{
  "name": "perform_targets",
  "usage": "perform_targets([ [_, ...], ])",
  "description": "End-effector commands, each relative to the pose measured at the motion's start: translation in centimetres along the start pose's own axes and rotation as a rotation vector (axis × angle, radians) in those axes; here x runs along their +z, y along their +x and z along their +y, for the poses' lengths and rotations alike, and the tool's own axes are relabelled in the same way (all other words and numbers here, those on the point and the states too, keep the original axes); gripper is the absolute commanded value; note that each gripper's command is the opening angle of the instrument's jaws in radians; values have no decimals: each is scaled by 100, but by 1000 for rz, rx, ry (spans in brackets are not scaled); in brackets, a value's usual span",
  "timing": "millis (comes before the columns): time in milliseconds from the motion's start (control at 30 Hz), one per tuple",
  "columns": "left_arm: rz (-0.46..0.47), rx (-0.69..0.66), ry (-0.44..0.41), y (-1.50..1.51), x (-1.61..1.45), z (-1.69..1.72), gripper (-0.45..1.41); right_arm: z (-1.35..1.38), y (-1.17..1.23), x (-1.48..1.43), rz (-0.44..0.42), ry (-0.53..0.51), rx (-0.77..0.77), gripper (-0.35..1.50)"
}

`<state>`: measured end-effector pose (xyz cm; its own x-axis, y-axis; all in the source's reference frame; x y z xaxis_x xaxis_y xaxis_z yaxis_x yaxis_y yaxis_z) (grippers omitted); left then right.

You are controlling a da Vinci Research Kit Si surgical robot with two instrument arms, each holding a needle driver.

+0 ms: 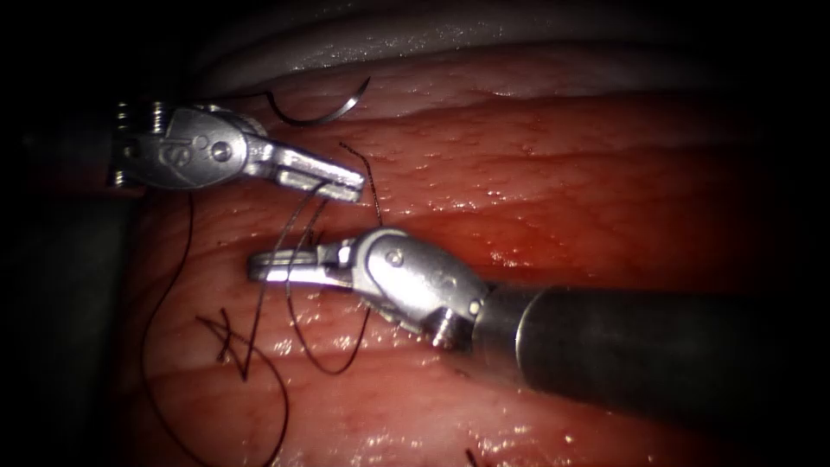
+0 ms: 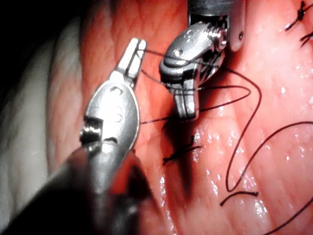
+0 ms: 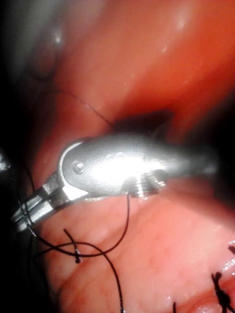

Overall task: Wound Closure
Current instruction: Wrap the suture once around the right needle driver counter-clockwise.

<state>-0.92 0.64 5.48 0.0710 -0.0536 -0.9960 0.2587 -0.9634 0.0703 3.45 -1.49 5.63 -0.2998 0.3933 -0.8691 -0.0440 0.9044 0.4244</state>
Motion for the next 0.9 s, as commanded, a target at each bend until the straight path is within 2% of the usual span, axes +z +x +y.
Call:
perform_targets([
  [33, 2, 3, 1, -7, 2, -3, -45, -1, 1, 3, 23, 2, 9, -35],
  [200, 17, -7, 11, -17, -12, -2, -45, 0, 14, -11, 114, 10, 63, -35],
  [400, 18, -16, 17, -33, -14, -4, -45, -2, 16, -13, 210, 32, 137, -35],
  [533, 18, -21, 21, -42, -15, 0, -45, -1, 18, -15, 248, -72, 173, -35],
  [700, 26, -16, 32, -55, -16, 13, -45, 5, 19, -24, 260, -121, 249, -35],
  [900, 9, -23, 50, -72, -12, 30, -45, 14, 17, -42, 260, -299, 356, -35],
])
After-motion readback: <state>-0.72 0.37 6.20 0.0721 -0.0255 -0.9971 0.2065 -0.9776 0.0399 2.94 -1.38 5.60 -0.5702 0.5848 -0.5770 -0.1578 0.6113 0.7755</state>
